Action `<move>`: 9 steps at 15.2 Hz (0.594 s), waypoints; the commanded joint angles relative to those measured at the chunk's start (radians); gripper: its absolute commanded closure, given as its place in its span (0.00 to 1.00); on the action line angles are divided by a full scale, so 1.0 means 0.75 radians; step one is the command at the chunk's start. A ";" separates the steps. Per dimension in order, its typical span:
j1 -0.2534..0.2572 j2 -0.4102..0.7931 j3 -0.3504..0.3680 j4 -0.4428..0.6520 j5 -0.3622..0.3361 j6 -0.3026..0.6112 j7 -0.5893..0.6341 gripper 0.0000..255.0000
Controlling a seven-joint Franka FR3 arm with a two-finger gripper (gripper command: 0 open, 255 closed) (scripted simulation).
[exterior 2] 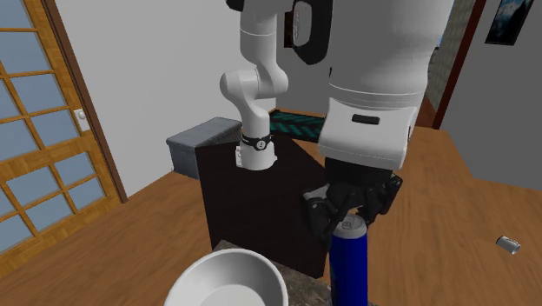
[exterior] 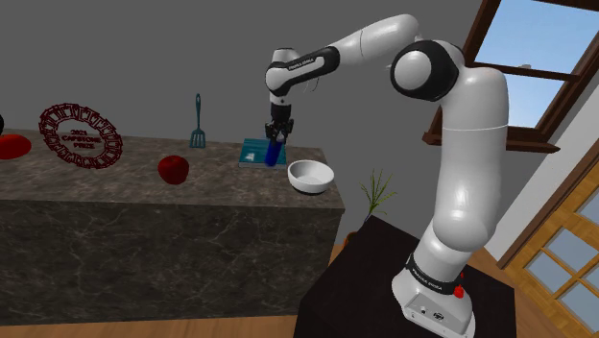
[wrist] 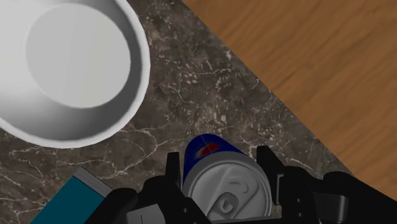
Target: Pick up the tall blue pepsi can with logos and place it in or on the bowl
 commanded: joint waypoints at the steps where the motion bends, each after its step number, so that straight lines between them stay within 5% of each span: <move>1: -0.001 -0.014 -0.001 0.015 -0.001 -0.028 -0.001 1.00; 9: -0.104 -0.123 -0.056 -0.065 0.005 -0.060 -0.160 1.00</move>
